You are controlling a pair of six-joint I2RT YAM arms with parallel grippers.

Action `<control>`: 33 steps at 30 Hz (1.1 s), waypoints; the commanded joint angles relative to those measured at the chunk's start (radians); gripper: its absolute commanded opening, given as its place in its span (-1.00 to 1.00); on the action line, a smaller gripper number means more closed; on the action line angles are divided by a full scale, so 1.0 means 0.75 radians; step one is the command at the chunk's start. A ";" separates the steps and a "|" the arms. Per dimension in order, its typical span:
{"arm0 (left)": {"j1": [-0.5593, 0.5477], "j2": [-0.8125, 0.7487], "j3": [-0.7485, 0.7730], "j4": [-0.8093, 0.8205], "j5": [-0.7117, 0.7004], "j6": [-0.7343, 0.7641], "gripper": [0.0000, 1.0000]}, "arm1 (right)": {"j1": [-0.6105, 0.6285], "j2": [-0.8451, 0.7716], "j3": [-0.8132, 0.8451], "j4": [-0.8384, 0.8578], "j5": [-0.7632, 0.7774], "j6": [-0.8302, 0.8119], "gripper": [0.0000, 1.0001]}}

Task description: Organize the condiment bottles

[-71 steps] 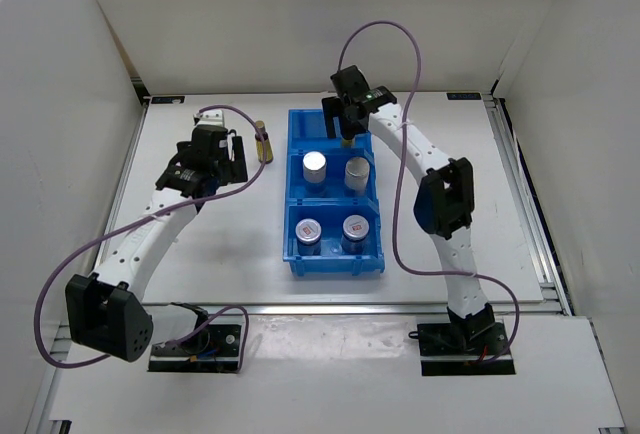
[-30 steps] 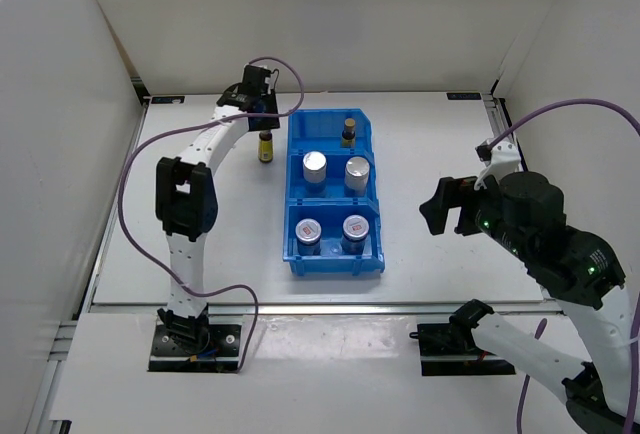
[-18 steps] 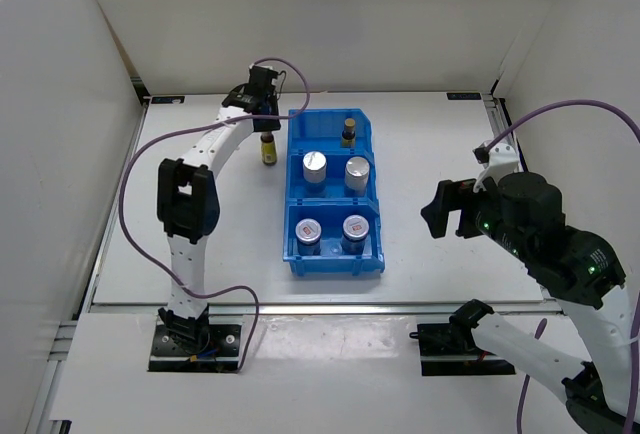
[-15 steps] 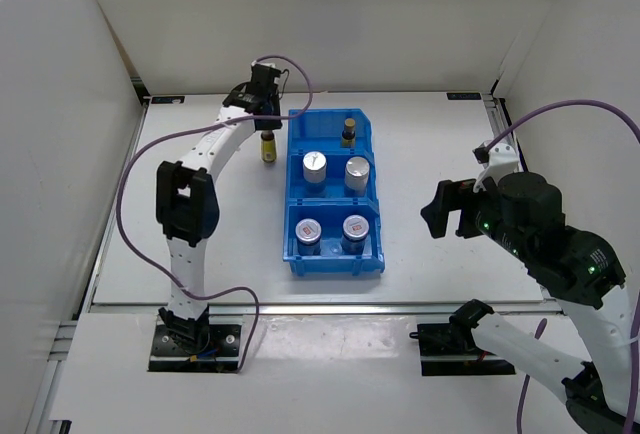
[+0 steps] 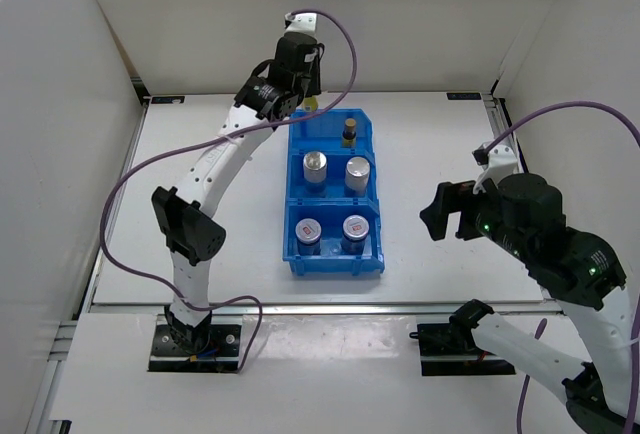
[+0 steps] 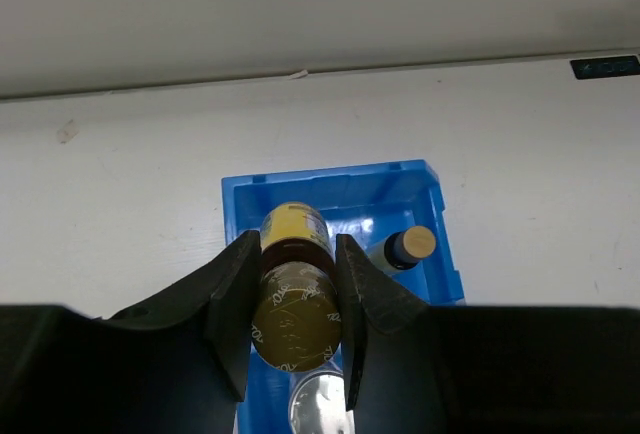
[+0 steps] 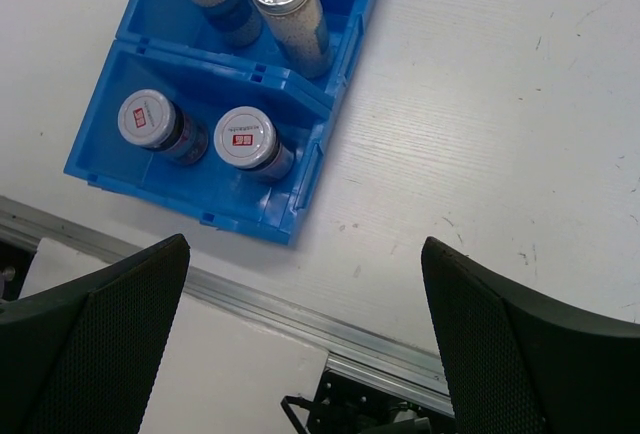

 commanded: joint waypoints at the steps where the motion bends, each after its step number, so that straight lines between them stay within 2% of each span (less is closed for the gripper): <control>1: -0.007 0.030 0.060 0.034 -0.017 0.009 -0.78 | 0.000 -0.031 0.005 -0.025 -0.012 0.017 1.00; 15: -0.007 0.241 0.060 0.034 0.019 -0.040 -0.78 | 0.000 -0.082 0.005 -0.088 0.015 0.029 1.00; 20: 0.005 0.280 -0.012 0.034 0.032 -0.091 -0.55 | 0.000 -0.082 -0.008 -0.101 0.015 0.041 1.00; 25: 0.030 0.280 -0.090 0.046 0.060 -0.130 -0.55 | 0.000 -0.082 -0.020 -0.101 0.015 0.041 1.00; 28: 0.054 0.280 -0.129 0.075 0.085 -0.147 -0.46 | 0.000 -0.082 -0.020 -0.101 0.015 0.041 1.00; 29: 0.054 0.268 -0.141 0.087 0.103 -0.163 -0.41 | 0.000 -0.082 -0.020 -0.101 0.015 0.041 1.00; 32: 0.067 0.255 -0.173 0.100 0.130 -0.163 -0.03 | 0.000 -0.082 -0.034 -0.101 0.015 0.053 1.00; 33: 0.067 0.255 -0.186 0.100 0.144 -0.163 0.29 | 0.000 -0.082 -0.034 -0.101 0.015 0.053 1.00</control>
